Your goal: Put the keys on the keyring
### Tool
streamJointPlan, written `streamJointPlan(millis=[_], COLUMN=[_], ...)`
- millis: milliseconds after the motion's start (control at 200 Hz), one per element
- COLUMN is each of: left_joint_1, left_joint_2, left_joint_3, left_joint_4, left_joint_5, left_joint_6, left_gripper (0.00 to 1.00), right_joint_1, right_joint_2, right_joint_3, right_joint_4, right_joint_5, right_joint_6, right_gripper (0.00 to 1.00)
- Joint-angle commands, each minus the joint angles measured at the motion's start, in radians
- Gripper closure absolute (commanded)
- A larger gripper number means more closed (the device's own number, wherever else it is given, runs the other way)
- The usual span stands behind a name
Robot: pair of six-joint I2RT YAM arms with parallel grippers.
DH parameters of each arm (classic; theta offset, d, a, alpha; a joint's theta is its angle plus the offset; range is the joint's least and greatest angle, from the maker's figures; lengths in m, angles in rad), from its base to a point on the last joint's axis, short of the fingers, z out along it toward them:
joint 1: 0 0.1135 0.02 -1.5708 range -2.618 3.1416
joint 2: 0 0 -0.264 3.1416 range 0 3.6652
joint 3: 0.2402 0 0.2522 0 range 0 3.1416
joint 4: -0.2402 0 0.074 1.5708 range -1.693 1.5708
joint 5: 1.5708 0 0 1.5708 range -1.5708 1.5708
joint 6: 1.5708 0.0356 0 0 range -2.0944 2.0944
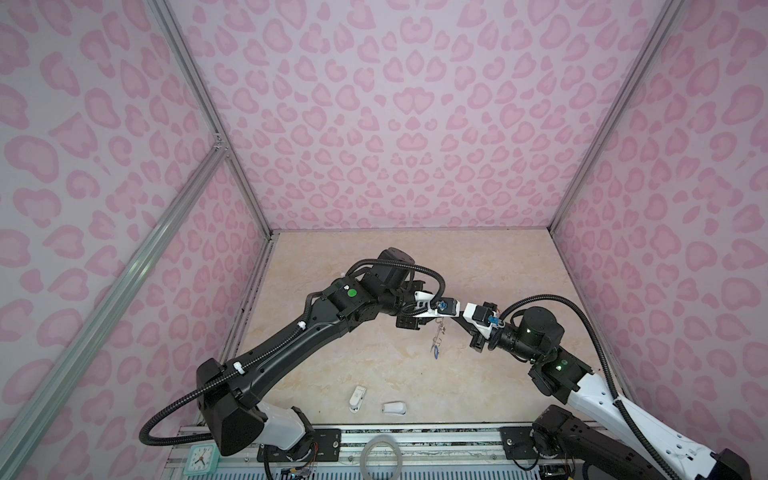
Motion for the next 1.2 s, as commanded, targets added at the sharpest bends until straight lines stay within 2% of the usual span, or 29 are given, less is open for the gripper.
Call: streamJointPlan(millis=[0, 160, 370, 615, 795, 900, 1000, 1105, 1195], left_joint_1=[0.068, 0.112, 0.111, 0.097, 0.085, 0.080, 0.077, 0.061, 0.034], left_joint_2=[-0.047, -0.087, -0.079, -0.076, -0.063, -0.056, -0.062, -0.069, -0.057], left_joint_3=[-0.074, -0.202, -0.266, -0.275, -0.260, -0.248, -0.239, -0.212, -0.151], left_joint_4=[0.151, 0.350, 0.520, 0.544, 0.510, 0.481, 0.461, 0.401, 0.269], left_joint_5=[0.202, 0.356, 0.416, 0.416, 0.416, 0.414, 0.384, 0.288, 0.181], left_joint_6=[-0.106, -0.212, -0.329, -0.334, -0.306, -0.283, -0.264, -0.221, -0.135], left_gripper=[0.72, 0.72, 0.71, 0.75, 0.84, 0.96, 0.97, 0.97, 0.97], right_joint_1=[-0.007, -0.015, -0.017, -0.017, -0.017, -0.016, -0.016, -0.017, -0.018], right_joint_2=[-0.009, -0.011, 0.001, 0.014, 0.021, 0.024, 0.018, -0.010, -0.032], right_joint_3=[-0.027, -0.053, -0.059, -0.048, -0.044, -0.043, -0.041, -0.034, -0.002], right_joint_4=[0.136, 0.221, 0.275, 0.276, 0.278, 0.281, 0.249, 0.162, 0.017], right_joint_5=[-0.037, -0.075, -0.104, -0.123, -0.127, -0.125, -0.102, -0.025, 0.029], right_joint_6=[0.065, 0.103, 0.131, 0.134, 0.133, 0.132, 0.120, 0.076, 0.001], right_gripper=[1.00, 1.00, 1.00, 1.00, 1.00, 1.00, 1.00, 0.78, 0.68])
